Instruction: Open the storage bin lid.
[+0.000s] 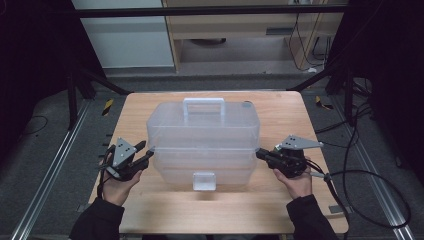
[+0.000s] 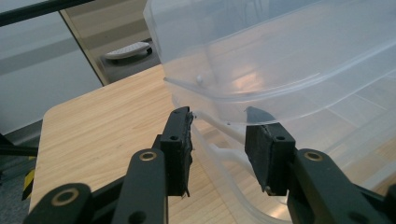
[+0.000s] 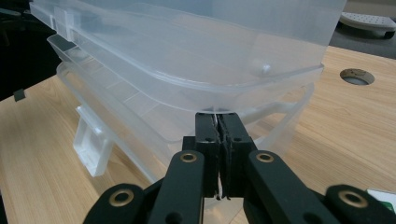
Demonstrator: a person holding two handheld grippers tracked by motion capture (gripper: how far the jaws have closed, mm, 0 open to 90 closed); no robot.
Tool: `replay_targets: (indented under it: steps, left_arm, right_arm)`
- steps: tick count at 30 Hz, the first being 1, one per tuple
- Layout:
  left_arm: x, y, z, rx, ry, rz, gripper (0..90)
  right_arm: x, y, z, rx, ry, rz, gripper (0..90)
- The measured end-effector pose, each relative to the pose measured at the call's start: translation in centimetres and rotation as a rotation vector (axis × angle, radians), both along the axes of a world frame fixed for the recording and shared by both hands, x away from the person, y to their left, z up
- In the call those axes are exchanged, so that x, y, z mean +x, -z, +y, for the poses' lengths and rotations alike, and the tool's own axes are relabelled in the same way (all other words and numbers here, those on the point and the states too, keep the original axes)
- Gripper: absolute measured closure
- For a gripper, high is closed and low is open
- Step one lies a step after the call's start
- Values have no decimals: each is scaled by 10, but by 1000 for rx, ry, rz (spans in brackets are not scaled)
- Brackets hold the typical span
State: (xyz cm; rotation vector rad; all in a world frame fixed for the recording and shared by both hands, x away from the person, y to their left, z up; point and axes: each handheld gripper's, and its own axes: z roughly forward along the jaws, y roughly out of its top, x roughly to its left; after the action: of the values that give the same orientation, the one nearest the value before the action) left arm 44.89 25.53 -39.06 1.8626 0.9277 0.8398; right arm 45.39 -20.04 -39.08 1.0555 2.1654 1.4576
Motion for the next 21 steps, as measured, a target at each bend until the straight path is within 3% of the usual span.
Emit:
replay_targets:
  steps: [8,21]
  left_arm:
    - [0,0,-2,-2,6,-8,645]
    - [1,-4,-5,-1,-6,-28,672]
  right_arm:
    - [1,2,-1,-14,21,7,842]
    - [5,17,3,-133,103,63,774]
